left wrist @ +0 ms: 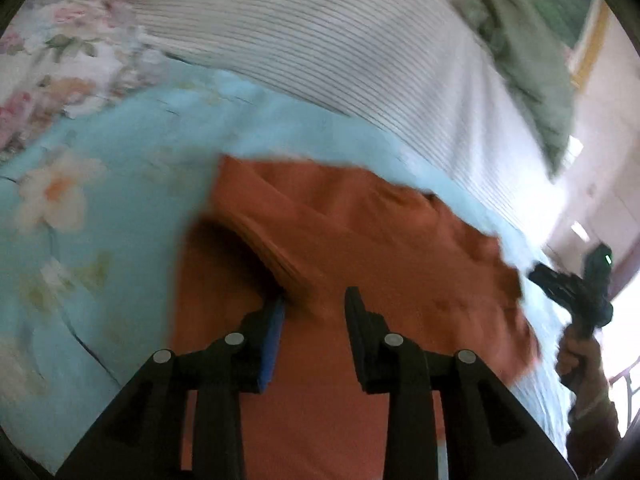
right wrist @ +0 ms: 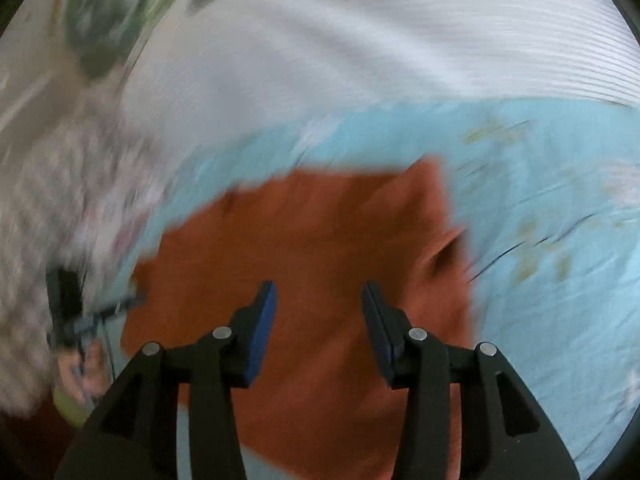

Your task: Fold small clothes

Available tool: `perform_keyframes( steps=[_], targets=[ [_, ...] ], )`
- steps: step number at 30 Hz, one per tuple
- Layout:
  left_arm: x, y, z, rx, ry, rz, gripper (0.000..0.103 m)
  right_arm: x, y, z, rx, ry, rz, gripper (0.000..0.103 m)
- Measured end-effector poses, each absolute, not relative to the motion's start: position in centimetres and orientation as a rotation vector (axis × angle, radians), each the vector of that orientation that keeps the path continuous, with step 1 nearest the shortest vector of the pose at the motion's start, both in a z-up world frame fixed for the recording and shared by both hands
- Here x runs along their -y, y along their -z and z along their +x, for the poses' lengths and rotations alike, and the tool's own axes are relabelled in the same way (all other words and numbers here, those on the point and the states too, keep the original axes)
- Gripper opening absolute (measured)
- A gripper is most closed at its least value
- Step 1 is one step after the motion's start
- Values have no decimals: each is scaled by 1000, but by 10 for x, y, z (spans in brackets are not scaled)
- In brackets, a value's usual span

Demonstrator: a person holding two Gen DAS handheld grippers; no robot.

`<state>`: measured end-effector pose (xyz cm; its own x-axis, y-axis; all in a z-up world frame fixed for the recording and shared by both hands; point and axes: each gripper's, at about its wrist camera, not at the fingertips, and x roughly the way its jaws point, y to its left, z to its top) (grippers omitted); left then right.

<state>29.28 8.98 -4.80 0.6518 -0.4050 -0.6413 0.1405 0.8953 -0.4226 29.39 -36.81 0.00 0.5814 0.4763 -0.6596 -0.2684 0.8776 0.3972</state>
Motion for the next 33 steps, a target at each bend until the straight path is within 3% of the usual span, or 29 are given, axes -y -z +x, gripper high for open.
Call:
perform_keyframes(
  steps=[4, 8, 12, 16, 20, 25, 30, 33],
  targets=[
    [-38, 66, 287, -916, 430, -282, 33, 323, 35, 300, -992, -458, 42, 39],
    [-7, 75, 305, -954, 400, -128, 32, 332, 41, 329, -981, -348, -6, 15],
    [-22, 71, 346, -967, 334, -143, 12, 363, 27, 362, -904, -203, 66, 13],
    [-45, 52, 384, -887, 222, -174, 12, 393, 7, 383, -817, -100, 172, 13],
    [-75, 31, 409, -803, 89, -223, 35, 408, -7, 380, -777, -54, 218, 13],
    [-96, 23, 388, -785, 80, -289, 36, 403, -6, 344, -788, -105, 276, 15],
    [-84, 33, 319, -800, 161, -360, 39, 382, 6, 300, -815, -170, 305, 16],
    [-73, 36, 272, -789, 208, -421, 46, 370, 14, 274, -825, -205, 334, 17]
  ],
)
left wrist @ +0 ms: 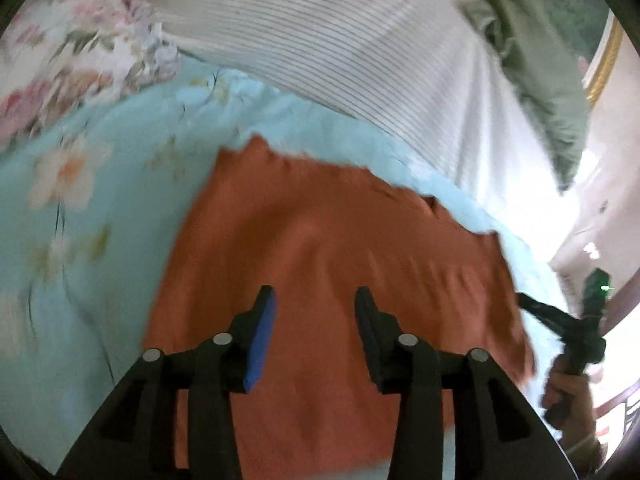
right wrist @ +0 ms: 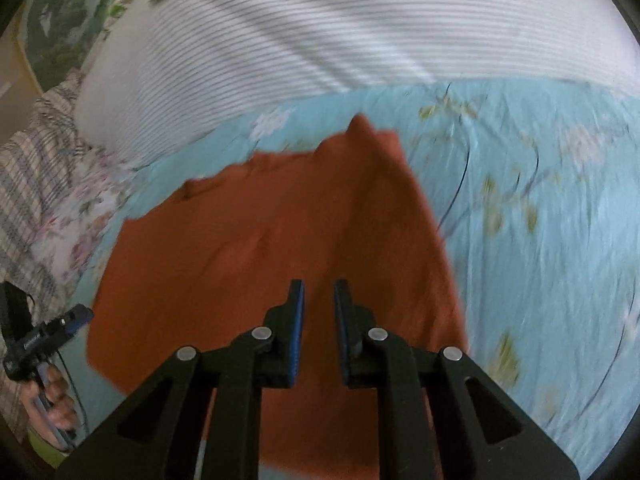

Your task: Fold small clothes

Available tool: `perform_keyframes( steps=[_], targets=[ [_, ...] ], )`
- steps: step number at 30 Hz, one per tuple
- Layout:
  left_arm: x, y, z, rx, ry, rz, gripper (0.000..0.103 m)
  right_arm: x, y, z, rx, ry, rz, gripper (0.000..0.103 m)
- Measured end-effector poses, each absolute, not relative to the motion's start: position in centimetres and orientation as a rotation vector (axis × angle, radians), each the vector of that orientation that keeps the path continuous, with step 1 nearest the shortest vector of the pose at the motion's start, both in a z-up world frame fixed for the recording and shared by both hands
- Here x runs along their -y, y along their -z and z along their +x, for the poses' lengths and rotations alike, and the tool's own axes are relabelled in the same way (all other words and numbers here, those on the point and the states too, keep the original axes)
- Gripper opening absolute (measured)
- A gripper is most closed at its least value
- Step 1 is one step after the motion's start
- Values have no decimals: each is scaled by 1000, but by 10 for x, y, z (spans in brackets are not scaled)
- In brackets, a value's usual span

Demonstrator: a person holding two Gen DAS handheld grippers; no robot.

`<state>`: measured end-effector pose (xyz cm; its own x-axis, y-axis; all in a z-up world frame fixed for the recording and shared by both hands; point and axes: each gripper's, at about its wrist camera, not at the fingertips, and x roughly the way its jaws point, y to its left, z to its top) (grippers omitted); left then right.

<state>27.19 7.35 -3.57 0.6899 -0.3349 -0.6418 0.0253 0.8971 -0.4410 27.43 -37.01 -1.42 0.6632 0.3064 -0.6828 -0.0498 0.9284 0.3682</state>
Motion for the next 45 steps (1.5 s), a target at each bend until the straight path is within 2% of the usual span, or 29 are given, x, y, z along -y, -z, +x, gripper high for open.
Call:
perform_keyframes(
  steps=[1, 3, 4, 5, 15, 29, 31, 33, 34, 36, 39, 45],
  targets=[
    [-72, 37, 259, -782, 216, -442, 49, 368, 16, 267, -826, -214, 345, 17],
    [-67, 41, 229, -777, 240, -494, 55, 361, 23, 251, -831, -235, 382, 26],
    [-66, 44, 220, -777, 246, -515, 55, 357, 25, 244, -830, -246, 398, 41],
    [-66, 48, 209, -781, 248, -540, 56, 354, 27, 236, -828, -257, 409, 50],
    [-69, 95, 161, -861, 213, -738, 59, 332, 39, 195, -856, -303, 457, 50],
    [-95, 104, 203, -793, 98, -888, 58, 331, 42, 190, -866, -313, 460, 50],
    [-101, 104, 212, -767, 61, -883, 54, 332, 43, 192, -865, -315, 465, 50],
    [-106, 105, 221, -754, 27, -875, 38, 333, 44, 195, -866, -319, 469, 50],
    [-108, 105, 224, -749, 21, -881, 35, 334, 44, 197, -865, -320, 468, 50],
    [-109, 102, 230, -743, 25, -871, 18, 338, 45, 201, -863, -329, 468, 50],
    [-92, 81, 232, -719, 36, -760, 10, 347, 42, 209, -849, -328, 479, 50],
    [-25, 27, 242, -679, 172, -519, 11, 371, 38, 222, -828, -332, 544, 50]
  ],
)
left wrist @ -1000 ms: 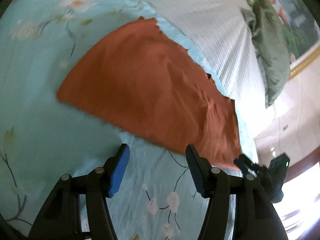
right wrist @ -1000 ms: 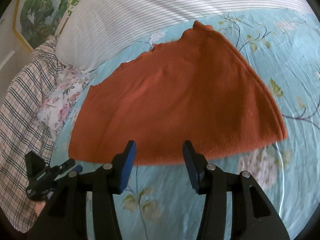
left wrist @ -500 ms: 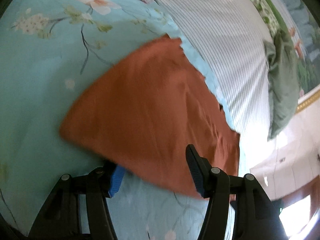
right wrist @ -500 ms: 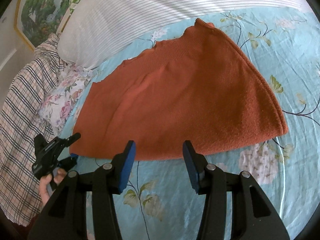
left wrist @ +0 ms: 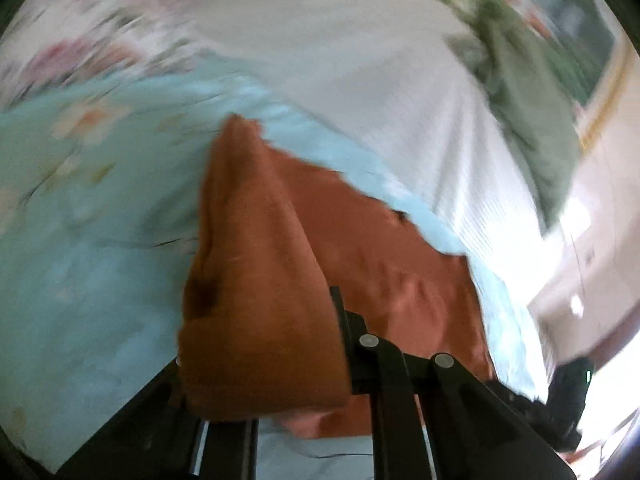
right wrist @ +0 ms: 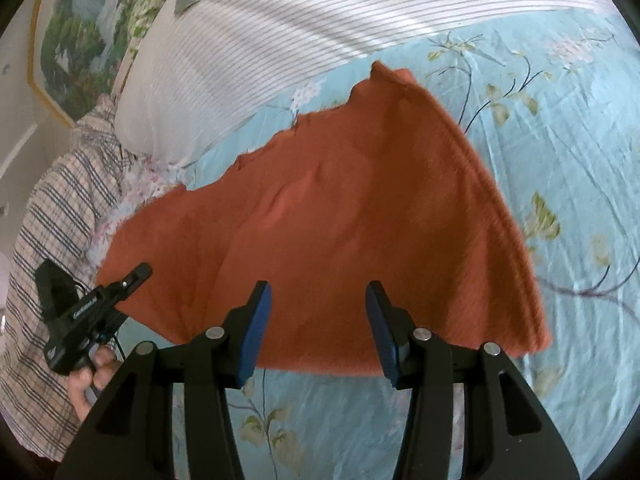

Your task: Fold small clothes

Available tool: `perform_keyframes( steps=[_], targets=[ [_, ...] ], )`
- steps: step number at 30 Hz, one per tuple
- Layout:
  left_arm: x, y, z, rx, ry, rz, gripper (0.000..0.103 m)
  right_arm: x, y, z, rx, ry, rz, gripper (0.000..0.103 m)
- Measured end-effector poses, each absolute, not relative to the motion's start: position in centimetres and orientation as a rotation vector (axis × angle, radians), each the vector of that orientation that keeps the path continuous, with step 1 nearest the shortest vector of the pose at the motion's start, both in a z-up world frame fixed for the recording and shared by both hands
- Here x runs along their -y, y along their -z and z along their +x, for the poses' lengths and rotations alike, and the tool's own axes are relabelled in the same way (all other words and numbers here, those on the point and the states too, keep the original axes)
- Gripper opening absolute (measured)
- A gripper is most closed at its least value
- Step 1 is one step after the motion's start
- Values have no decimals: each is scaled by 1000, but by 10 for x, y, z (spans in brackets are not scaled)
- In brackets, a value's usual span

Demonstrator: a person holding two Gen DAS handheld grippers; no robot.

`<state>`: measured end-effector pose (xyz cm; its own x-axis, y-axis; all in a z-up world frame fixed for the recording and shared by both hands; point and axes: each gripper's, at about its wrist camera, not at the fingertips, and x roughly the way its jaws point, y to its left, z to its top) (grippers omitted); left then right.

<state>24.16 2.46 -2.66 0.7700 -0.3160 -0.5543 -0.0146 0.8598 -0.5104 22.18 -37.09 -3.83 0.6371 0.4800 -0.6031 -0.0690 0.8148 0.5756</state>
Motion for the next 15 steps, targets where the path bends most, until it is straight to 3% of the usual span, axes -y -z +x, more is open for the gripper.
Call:
perform_keyframes(
  steps=[4, 9, 13, 15],
  targets=[
    [51, 10, 254, -690, 240, -262, 11, 382, 37, 236, -836, -351, 587, 50],
    [130, 37, 261, -728, 298, 34, 11, 374, 38, 269, -883, -418, 598, 50],
    [154, 61, 259, -737, 271, 173, 11, 349, 40, 306, -929, -514, 580, 67],
    [154, 59, 255, -722, 279, 183, 11, 333, 40, 328, -946, -575, 585, 68]
  ],
)
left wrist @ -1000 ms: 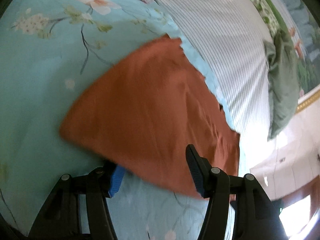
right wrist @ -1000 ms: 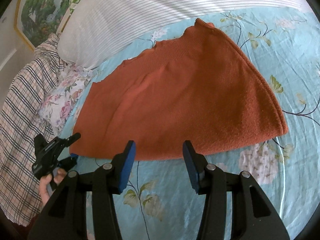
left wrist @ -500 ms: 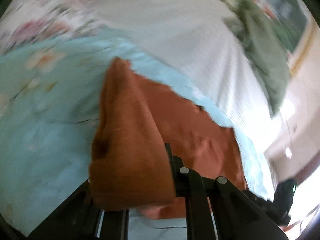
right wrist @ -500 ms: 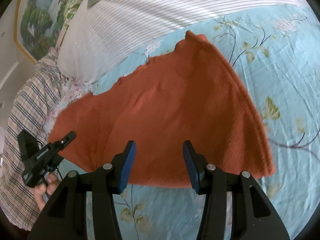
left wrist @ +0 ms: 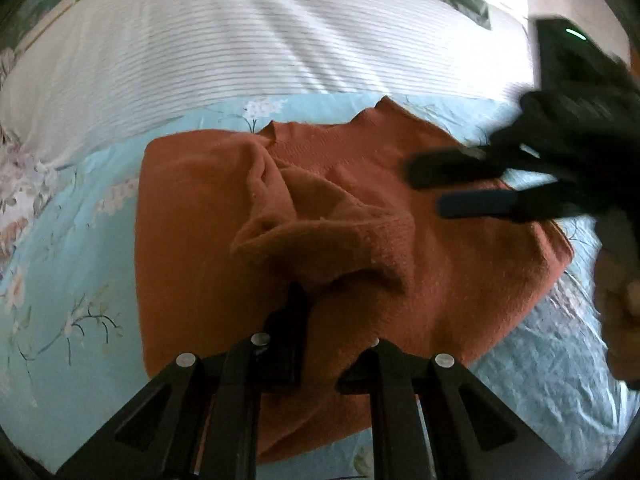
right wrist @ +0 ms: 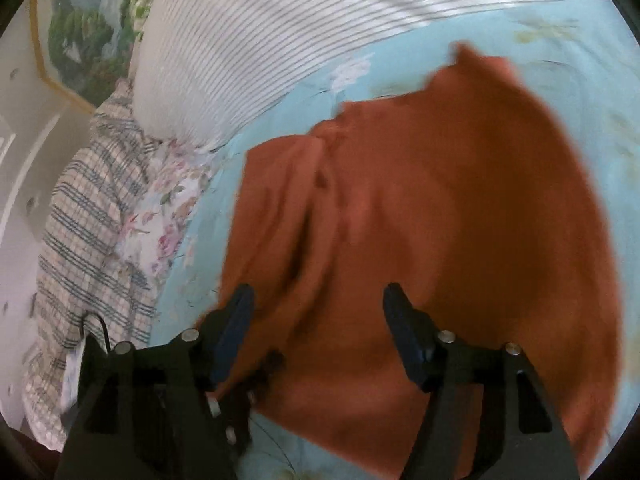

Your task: Fold small clothes

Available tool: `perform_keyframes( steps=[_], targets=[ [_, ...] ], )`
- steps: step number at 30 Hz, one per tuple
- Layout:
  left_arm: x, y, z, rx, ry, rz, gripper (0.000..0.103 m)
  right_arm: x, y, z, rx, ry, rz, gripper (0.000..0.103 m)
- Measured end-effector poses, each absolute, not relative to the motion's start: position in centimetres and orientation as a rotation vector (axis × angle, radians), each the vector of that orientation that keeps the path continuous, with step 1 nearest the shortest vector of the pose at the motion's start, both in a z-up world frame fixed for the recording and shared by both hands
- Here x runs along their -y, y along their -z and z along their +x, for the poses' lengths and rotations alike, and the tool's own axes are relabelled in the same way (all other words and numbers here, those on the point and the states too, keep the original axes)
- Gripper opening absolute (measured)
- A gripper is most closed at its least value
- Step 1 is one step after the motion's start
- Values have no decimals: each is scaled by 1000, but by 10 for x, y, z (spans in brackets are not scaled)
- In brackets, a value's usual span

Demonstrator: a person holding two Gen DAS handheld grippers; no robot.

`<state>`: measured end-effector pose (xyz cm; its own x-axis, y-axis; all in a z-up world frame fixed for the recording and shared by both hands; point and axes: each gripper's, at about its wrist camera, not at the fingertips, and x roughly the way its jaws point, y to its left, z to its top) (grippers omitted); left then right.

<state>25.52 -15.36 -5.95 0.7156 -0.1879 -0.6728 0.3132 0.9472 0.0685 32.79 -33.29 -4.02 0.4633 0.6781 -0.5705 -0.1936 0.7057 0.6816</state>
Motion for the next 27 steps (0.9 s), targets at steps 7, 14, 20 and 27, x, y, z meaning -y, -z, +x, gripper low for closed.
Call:
perform_keyframes(
  steps=[7, 14, 20, 27],
  targets=[
    [151, 51, 246, -688, 296, 215, 10, 276, 50, 398, -1074, -682, 534, 77],
    [167, 40, 239, -648, 303, 301, 9, 272, 23, 402, -1018, -676, 419, 16],
    [190, 6, 236, -599, 420, 227, 8, 345, -19, 370, -872, -587, 392, 16],
    [247, 16, 251, -653, 587, 147, 9, 409, 23, 364, -939, -438, 431, 16]
  ],
)
